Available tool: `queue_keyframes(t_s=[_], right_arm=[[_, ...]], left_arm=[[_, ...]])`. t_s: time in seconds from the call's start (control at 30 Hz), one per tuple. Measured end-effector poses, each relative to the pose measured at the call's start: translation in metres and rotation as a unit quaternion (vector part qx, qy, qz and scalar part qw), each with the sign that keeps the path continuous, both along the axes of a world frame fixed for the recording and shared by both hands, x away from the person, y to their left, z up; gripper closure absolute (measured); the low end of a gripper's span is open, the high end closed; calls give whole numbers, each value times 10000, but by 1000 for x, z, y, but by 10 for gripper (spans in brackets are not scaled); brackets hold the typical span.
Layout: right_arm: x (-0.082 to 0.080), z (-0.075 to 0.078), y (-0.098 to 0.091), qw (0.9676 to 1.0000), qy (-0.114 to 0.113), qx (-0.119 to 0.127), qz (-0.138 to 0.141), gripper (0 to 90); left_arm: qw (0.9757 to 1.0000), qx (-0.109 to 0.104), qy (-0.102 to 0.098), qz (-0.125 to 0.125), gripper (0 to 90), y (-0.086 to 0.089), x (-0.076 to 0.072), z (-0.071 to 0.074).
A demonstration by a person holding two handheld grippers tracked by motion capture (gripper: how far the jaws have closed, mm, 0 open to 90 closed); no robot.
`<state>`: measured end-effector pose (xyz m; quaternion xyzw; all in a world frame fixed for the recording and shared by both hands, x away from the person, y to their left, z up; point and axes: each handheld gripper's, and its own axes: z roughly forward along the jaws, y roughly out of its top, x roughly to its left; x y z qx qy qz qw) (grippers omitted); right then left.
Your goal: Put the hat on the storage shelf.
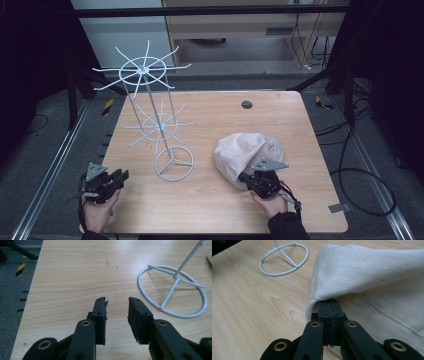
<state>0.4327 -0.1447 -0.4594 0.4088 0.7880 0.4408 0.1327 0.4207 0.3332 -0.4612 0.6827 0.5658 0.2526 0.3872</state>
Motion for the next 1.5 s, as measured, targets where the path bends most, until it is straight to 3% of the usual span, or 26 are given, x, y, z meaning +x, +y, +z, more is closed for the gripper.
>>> queue_keyframes(t_s=[0.2, 0.37, 0.63, 0.8, 1.27, 1.5], right_arm=[[-2, 1, -1, 10000, -3, 9, 23, 899], [-10, 7, -16, 9998, -171, 42, -47, 900], [-17, 15, -56, 9977, -397, 163, -534, 900], [-16, 19, -71, 9952, -509, 181, -821, 900], [-4, 32, -92, 9889, -784, 227, -1239, 900], [8, 36, -96, 9865, -780, 234, -1420, 900]], left_arm=[[10000, 24, -7, -1, 673, -1, 0, 0], [10000, 27, -14, -4, 680, 0, 0, 1], [10000, 81, -44, -5, 672, -1, 0, 1], [10000, 83, -52, -3, 640, 0, 0, 0], [9999, 107, -109, 23, 519, 0, 2, -2], [9998, 137, -137, 35, 482, 0, 2, -3]])
